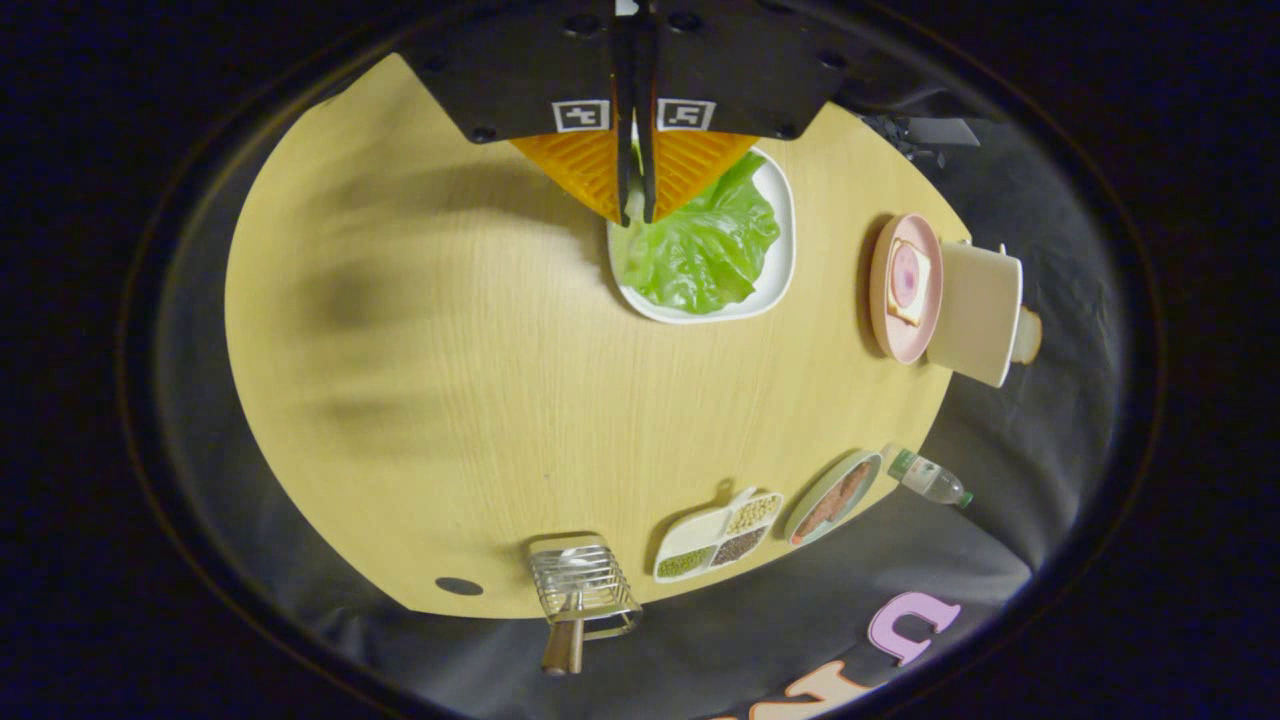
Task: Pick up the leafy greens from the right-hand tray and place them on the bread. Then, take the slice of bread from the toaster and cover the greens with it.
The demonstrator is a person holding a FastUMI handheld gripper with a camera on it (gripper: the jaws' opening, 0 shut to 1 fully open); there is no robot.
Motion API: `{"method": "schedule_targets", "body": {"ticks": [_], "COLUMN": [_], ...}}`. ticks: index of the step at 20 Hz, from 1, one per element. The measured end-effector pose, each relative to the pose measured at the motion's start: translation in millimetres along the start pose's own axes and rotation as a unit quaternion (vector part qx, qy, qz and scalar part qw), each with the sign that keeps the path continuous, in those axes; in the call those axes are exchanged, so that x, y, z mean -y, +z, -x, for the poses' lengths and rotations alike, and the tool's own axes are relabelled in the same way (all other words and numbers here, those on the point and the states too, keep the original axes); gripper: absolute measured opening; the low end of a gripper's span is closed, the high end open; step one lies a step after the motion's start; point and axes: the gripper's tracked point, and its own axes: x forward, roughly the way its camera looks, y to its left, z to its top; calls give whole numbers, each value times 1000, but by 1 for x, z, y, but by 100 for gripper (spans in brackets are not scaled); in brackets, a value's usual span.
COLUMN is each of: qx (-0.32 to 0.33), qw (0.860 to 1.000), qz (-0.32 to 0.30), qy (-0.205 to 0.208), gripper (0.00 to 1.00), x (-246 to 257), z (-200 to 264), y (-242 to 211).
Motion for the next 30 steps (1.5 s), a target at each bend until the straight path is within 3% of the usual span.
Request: {"method": "schedule_targets", "body": {"ticks": [8, 18, 26, 30], "qx": [29, 78, 54, 45], "qw": [993, 967, 941, 936], "qz": [-86, -130, -179, -198], "qy": [77, 206, 283, 289], "gripper": [3, 3, 3, 3], "x": [-63, -195, -313, -348], "z": [44, 95, 48, 6], "y": [16, 29, 15, 10]}}
